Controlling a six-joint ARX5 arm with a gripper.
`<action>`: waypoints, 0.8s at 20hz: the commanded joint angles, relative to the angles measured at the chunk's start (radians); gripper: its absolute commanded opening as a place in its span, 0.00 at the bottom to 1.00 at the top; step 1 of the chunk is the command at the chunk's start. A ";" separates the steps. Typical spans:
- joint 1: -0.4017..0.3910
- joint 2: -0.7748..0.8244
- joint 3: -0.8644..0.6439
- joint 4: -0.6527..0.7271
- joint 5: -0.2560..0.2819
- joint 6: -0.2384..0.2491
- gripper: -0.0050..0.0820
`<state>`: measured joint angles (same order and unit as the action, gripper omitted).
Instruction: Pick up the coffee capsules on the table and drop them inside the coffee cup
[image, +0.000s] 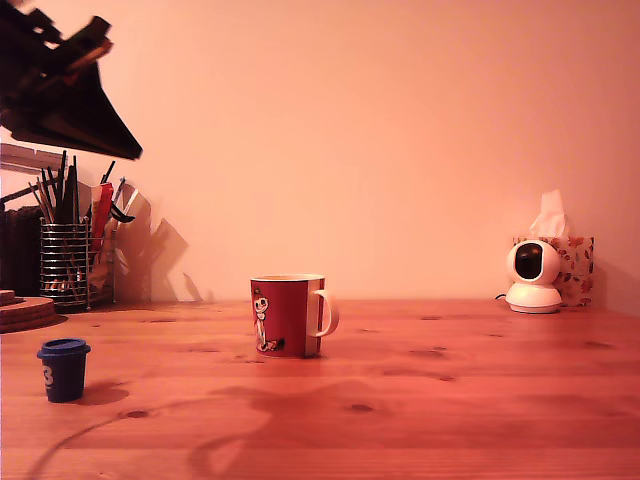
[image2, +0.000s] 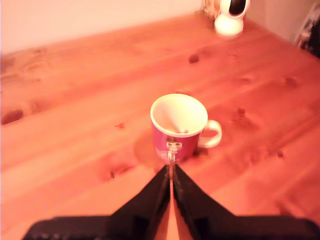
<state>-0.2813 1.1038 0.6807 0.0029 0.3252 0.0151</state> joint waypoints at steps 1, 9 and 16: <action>-0.002 -0.053 -0.036 0.062 -0.019 -0.017 0.04; -0.003 -0.144 -0.068 -0.092 -0.054 -0.079 0.04; -0.023 -0.293 -0.073 -0.231 -0.173 -0.135 0.04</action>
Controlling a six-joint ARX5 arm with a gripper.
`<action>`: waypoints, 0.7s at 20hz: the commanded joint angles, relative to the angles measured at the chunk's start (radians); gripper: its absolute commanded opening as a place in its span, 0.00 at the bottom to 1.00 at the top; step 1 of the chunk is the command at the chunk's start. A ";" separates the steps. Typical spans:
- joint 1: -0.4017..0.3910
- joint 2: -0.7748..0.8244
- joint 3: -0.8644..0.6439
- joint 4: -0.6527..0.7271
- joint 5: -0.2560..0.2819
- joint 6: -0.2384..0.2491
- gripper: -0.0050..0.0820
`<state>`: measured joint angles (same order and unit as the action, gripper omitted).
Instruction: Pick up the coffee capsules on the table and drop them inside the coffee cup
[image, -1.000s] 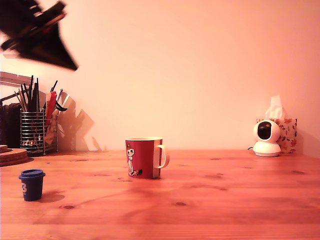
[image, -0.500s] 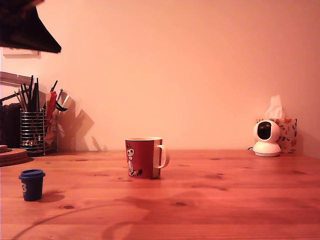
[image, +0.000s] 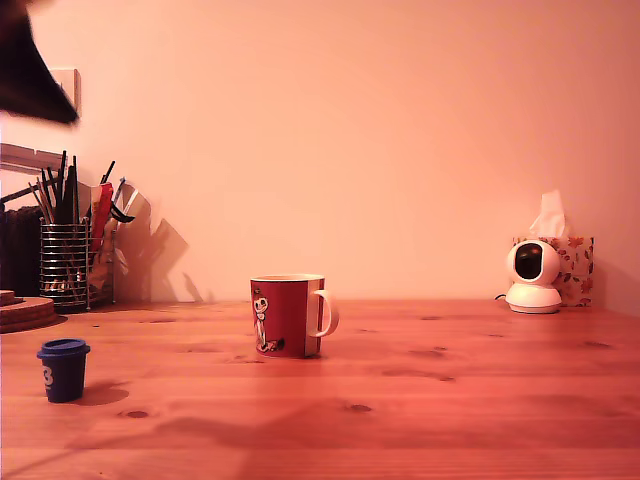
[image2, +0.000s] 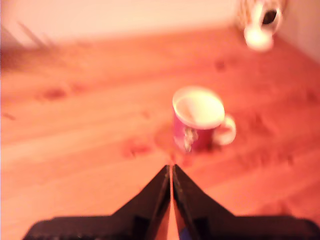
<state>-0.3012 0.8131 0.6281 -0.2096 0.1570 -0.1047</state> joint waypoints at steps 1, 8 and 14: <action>-0.003 -0.019 -0.021 -0.055 -0.009 -0.020 0.04; -0.003 -0.122 -0.020 -0.234 -0.063 -0.056 0.04; -0.003 -0.164 -0.021 -0.352 -0.086 -0.094 0.04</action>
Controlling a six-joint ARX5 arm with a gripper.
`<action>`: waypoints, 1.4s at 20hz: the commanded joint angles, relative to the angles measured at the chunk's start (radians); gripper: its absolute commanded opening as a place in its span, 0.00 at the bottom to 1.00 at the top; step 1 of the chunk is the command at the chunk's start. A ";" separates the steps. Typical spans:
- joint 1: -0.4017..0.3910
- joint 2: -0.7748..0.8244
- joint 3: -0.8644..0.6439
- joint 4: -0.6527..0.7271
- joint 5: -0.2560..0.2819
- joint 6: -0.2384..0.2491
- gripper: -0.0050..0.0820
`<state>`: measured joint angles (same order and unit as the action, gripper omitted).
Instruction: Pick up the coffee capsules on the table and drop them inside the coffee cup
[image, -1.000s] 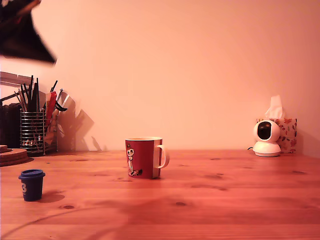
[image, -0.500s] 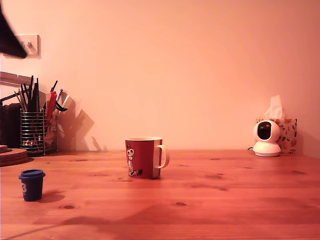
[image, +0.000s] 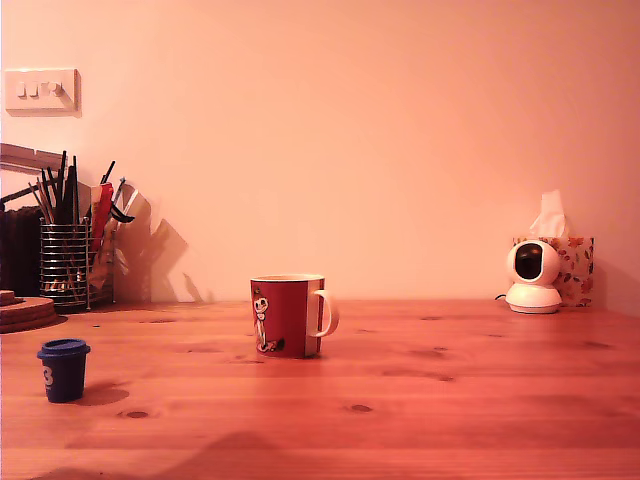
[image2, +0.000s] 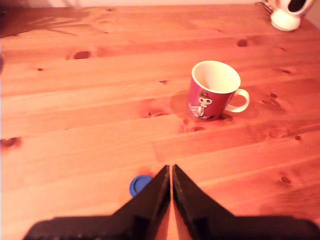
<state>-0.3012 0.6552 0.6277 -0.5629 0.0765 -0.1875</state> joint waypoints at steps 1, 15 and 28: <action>-0.003 -0.016 -0.020 -0.008 -0.010 -0.016 0.04; -0.003 -0.074 -0.020 -0.124 -0.065 -0.076 0.04; -0.003 -0.071 -0.020 -0.126 -0.056 -0.067 0.31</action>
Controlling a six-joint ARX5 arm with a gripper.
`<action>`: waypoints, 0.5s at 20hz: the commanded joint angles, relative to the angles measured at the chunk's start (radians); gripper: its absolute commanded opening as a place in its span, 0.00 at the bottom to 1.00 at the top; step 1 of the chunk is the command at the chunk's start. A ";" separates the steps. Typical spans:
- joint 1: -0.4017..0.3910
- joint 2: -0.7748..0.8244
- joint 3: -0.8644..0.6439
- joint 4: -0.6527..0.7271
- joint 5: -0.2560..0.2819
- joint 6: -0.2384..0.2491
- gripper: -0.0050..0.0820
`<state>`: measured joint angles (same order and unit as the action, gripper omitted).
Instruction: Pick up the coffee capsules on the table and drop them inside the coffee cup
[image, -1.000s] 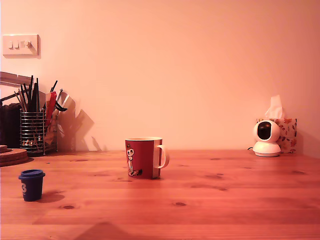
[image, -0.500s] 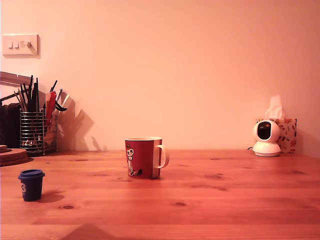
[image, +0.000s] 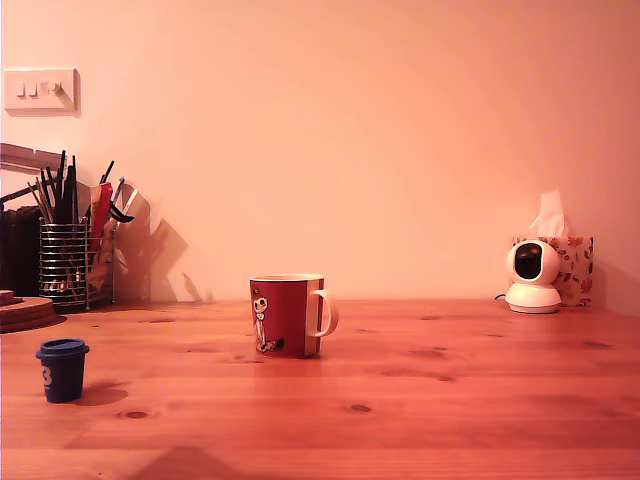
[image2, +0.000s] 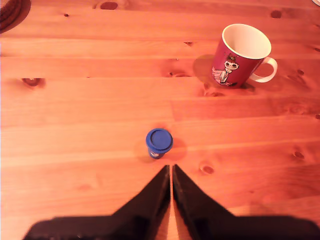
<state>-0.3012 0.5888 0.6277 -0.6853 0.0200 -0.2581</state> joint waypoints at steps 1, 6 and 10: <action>-0.003 0.002 -0.020 -0.019 -0.002 0.012 0.53; -0.003 0.043 -0.020 -0.055 0.002 0.065 0.77; -0.003 0.052 -0.020 -0.062 0.010 0.095 0.77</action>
<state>-0.3012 0.6418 0.6277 -0.7498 0.0261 -0.1722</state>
